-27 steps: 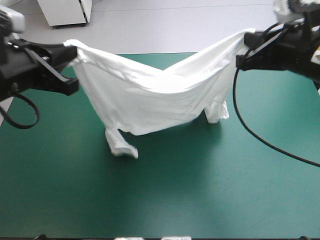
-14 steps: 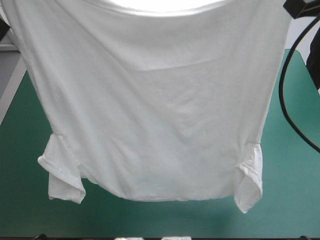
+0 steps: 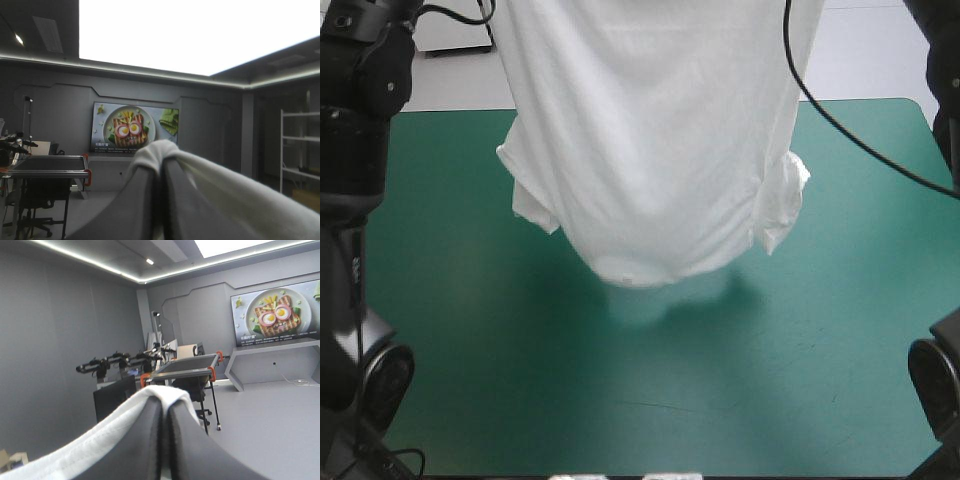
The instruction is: Fold the cloth
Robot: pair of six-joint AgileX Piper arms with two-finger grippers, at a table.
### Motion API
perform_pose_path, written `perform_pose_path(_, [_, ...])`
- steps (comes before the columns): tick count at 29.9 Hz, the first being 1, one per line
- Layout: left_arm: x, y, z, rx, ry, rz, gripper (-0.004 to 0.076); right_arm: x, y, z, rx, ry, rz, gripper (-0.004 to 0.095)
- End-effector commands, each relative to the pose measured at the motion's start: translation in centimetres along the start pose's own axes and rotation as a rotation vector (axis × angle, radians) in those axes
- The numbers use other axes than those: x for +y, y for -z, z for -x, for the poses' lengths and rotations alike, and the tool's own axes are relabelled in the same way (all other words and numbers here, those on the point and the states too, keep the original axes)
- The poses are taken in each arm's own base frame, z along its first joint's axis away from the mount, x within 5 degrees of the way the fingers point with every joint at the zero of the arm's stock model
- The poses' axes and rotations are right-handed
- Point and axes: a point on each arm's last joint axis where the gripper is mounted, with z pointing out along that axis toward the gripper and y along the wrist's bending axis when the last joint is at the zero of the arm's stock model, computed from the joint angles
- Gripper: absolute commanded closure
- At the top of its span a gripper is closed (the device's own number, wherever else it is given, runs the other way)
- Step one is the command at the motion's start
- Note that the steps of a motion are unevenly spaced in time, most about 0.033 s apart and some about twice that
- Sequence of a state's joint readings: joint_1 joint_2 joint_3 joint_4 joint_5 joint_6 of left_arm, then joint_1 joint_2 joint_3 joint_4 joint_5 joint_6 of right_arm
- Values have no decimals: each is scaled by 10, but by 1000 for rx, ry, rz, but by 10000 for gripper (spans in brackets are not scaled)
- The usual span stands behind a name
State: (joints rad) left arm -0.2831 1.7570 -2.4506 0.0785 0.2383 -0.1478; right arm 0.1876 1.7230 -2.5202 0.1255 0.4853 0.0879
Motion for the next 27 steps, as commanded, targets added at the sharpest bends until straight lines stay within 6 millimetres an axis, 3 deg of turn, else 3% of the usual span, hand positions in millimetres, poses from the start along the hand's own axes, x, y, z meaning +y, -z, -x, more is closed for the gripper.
perform_pose_path(1, [20, -7, 17, -245, 131, -4, 734, -25, -5, 20, -220, -60, 1, 921])
perform_pose_path(6, [37, -28, -13, -265, 177, 6, 734, -59, -35, -11, -248, -106, 5, 921])
perform_pose_path(13, [41, -42, -61, -7, 142, 21, 734, -71, -60, -66, 13, -29, 14, 921])
perform_pose_path(21, [37, -29, -131, 640, 164, 13, 734, -84, -56, -123, 511, 85, -43, 921])
perform_pose_path(27, [33, -11, -152, 944, 146, -33, 734, -92, -52, -159, 744, 27, -73, 921])
